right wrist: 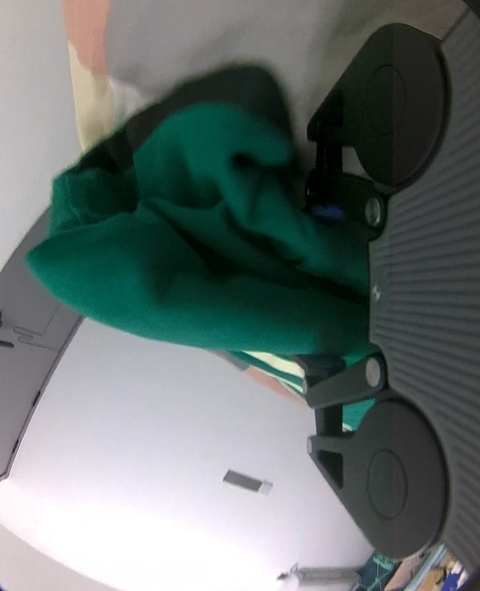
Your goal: Fold large clothes
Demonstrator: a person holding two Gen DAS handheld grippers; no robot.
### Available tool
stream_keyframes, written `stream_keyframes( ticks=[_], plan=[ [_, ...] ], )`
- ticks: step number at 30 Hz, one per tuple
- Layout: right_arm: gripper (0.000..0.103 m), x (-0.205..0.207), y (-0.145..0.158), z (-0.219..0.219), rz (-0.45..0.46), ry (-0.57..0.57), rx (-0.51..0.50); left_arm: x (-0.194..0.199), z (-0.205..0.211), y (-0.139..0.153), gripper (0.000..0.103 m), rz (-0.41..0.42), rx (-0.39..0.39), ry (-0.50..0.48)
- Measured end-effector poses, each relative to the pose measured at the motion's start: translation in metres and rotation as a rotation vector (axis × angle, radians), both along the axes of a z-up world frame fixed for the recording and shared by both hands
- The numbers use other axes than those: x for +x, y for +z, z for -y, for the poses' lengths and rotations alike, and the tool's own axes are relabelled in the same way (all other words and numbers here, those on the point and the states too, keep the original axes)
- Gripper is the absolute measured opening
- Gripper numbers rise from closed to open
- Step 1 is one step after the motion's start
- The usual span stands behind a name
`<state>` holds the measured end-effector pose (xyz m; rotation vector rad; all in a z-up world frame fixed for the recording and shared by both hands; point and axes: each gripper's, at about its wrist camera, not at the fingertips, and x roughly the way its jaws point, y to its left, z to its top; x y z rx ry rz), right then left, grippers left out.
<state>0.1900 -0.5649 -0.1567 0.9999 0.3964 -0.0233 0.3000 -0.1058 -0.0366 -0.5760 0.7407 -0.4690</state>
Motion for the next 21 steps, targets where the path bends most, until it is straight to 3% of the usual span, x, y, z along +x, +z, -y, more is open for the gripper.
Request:
stream_keyframes(
  ticks=[4, 13, 16, 21],
  plan=[
    [0.068, -0.032, 0.029, -0.013, 0.006, 0.024, -0.093, -0.029, -0.011, 0.035, 0.059, 0.045, 0.059, -0.004],
    [0.068, -0.091, 0.159, -0.057, 0.188, 0.088, -0.306, -0.102, -0.033, 0.134, 0.059, 0.200, 0.137, -0.036],
    [0.068, -0.133, 0.187, -0.074, 0.231, 0.114, -0.391, -0.132, -0.039, 0.160, 0.059, 0.253, 0.168, -0.050],
    [0.068, -0.170, 0.223, -0.109, 0.257, 0.152, -0.503, -0.178, -0.052, 0.188, 0.059, 0.325, 0.206, -0.060]
  ],
)
